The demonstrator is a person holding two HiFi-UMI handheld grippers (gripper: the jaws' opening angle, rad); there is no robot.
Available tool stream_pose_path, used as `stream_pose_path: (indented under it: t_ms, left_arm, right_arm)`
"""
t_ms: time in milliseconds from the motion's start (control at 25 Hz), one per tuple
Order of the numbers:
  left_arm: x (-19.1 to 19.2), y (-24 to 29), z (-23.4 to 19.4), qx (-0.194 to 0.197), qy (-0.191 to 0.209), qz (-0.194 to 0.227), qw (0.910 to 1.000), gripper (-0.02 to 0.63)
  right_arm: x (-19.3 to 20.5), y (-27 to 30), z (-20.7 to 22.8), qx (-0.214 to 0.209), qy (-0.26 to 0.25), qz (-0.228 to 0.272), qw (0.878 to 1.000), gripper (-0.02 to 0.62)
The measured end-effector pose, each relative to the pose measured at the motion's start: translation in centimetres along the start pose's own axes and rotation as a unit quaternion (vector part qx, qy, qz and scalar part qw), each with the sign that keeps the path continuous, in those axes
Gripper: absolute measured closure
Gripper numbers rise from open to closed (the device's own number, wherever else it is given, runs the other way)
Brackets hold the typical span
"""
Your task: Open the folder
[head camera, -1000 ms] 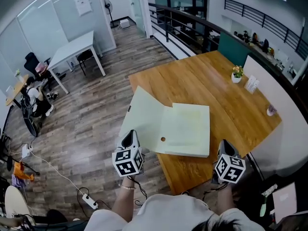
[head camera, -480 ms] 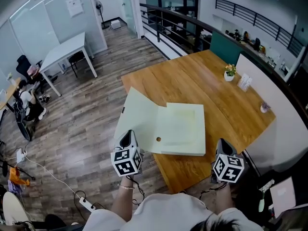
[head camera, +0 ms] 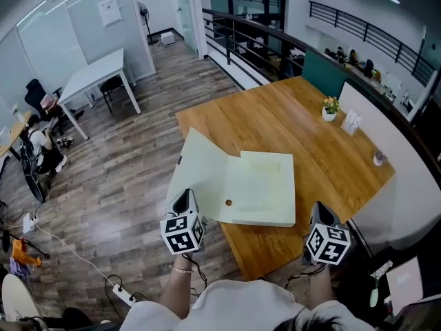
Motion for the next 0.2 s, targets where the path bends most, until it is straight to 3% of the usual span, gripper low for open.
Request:
stream_pose_path:
  t_ms: [200]
  left_arm:
    - [0.22, -0.15, -0.31, 0.0, 0.002, -0.004, 1.0, 0.603]
  right_arm:
    - [0.23, -0.2, -0.11, 0.002, 0.001, -0.001, 1.0, 0.595]
Point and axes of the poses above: the fingertips, and each gripper's own axes: y forward along the fingers, z to its right, x out of its underside, the point moved 10 cm from there along -y, backward along the fingers, and after that the axes turned 5 degrees about z, right-handed, at the moved point
